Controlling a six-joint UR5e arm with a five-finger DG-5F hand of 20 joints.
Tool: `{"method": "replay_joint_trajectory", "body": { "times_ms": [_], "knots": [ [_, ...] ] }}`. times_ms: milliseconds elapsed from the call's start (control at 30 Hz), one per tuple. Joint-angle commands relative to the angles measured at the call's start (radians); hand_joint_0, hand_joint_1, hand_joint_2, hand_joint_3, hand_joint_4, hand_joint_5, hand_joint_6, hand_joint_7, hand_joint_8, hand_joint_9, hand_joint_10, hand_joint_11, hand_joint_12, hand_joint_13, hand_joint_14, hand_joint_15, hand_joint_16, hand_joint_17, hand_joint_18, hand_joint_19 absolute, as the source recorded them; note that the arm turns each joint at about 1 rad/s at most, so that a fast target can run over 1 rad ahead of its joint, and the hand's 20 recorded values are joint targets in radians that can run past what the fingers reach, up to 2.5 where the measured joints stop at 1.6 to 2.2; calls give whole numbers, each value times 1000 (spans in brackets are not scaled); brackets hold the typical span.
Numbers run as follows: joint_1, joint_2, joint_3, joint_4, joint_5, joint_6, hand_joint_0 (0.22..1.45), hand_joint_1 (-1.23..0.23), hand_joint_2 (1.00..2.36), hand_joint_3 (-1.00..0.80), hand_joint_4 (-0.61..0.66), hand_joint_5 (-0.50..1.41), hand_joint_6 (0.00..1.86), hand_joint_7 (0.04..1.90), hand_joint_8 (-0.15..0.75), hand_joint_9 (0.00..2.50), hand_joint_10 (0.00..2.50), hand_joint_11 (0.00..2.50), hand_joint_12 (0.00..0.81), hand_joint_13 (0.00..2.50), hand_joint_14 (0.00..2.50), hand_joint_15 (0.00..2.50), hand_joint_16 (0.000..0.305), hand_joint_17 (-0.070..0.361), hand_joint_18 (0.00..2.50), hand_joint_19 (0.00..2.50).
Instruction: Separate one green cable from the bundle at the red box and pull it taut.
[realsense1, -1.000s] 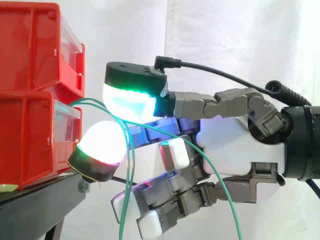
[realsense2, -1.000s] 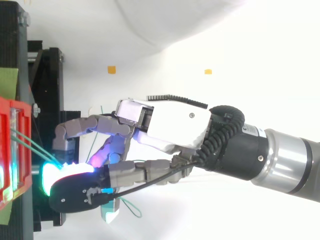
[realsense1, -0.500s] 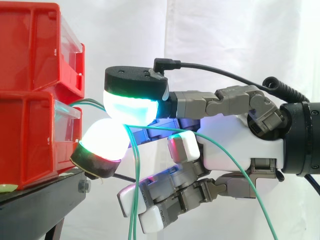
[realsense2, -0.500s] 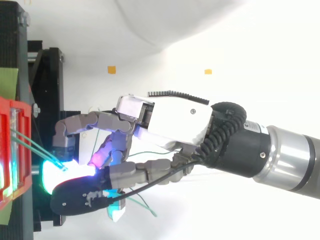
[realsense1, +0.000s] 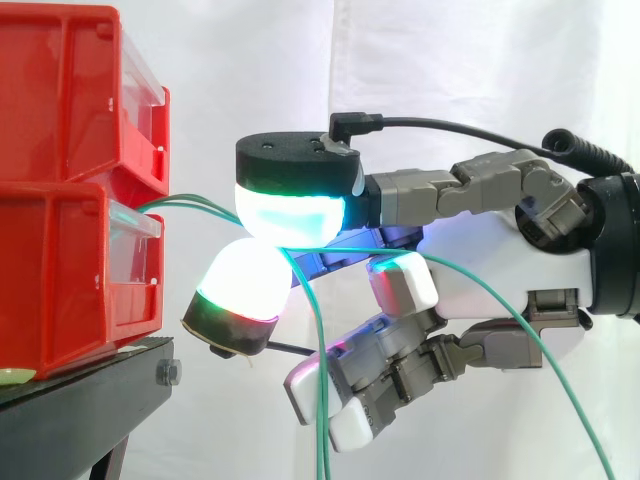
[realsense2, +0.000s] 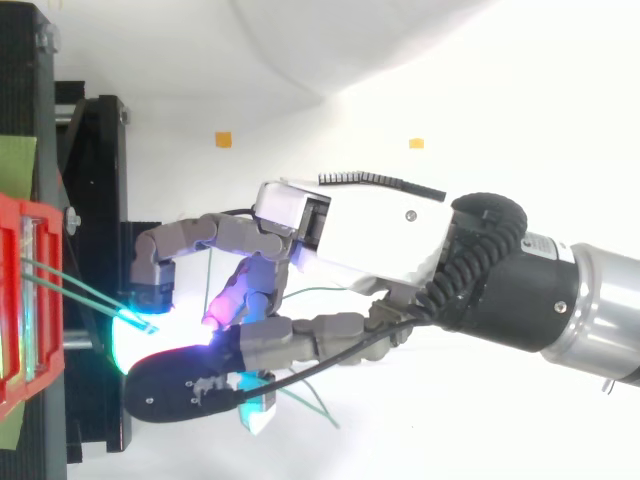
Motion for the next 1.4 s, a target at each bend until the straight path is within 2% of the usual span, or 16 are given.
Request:
{"method": "replay_joint_trajectory", "body": {
  "times_ms": [0,267,533,700,900,1100,1367],
  "knots": [
    [0,7,0,-26,-2,-1,705,-661,1020,-150,251,105,506,1239,221,1735,11,261,303,1191,15,404,70,157,1007,393],
    [-2,36,0,-117,-18,-1,708,-659,1021,-158,252,105,506,1247,219,1742,11,255,307,1199,15,400,69,155,1010,384],
    [-2,45,0,-144,-18,-6,707,-657,1020,-152,244,106,506,1249,219,1735,12,259,308,1204,15,404,69,155,1011,391],
    [0,77,2,-158,-18,-24,708,-655,1020,-156,255,105,506,1248,218,1737,11,261,308,1207,15,401,69,155,1014,385],
    [0,108,0,-202,-18,-55,708,-652,1020,-160,255,105,506,1253,218,1738,12,261,304,1210,14,402,69,154,1012,385],
    [3,114,0,-276,-19,-58,705,-648,1020,-162,257,103,506,1255,222,1736,12,271,303,1210,15,402,68,154,1013,394],
    [1,114,0,-311,-36,-59,704,-645,1020,-172,265,102,506,1260,226,1728,12,271,300,1208,16,411,68,154,1017,385]
  ]
}}
